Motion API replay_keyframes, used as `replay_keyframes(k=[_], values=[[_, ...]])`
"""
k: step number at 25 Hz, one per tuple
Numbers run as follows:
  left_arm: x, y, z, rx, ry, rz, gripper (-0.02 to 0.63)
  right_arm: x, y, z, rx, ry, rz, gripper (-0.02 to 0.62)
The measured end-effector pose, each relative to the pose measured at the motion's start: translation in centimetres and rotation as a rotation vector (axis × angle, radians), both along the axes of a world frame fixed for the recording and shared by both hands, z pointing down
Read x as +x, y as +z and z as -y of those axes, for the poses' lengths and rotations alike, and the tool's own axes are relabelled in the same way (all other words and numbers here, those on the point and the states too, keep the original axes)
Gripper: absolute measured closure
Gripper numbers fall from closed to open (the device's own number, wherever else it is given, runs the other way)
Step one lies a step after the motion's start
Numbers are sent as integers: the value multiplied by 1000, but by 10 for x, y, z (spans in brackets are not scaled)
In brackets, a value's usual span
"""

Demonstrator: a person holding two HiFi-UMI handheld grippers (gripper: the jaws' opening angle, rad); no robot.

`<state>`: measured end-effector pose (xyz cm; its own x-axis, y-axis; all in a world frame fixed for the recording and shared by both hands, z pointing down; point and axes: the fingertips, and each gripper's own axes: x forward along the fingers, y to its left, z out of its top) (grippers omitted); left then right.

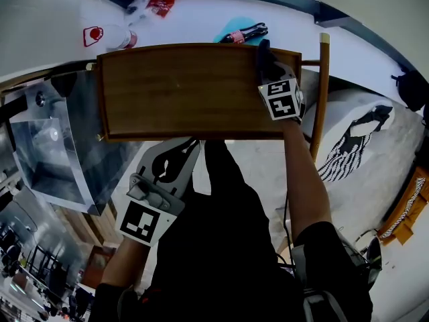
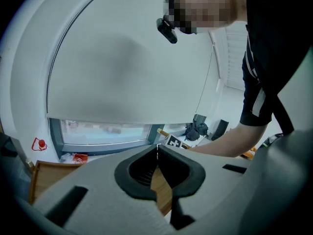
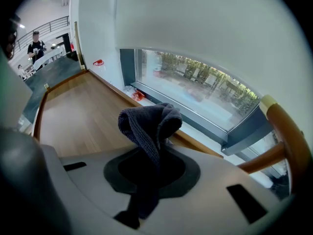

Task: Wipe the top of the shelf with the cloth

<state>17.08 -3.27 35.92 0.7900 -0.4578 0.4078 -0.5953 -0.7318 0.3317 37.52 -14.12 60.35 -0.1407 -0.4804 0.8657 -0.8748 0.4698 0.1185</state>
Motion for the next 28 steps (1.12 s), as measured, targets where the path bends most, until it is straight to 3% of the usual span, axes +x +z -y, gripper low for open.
replay_keyframes(k=[10, 16, 21, 28], values=[[-1, -5, 4, 10, 1, -5, 581, 21, 0, -1, -11, 75, -23, 548], [-28, -15, 6, 24, -35, -15, 581, 2, -19, 0, 15, 97, 13, 548], [-68, -24, 7, 38, -86, -17, 581, -53, -40, 12, 47, 40, 39, 548], [-144, -31, 2, 48, -184, -6, 581, -177, -65, 32, 87, -116, 95, 548]])
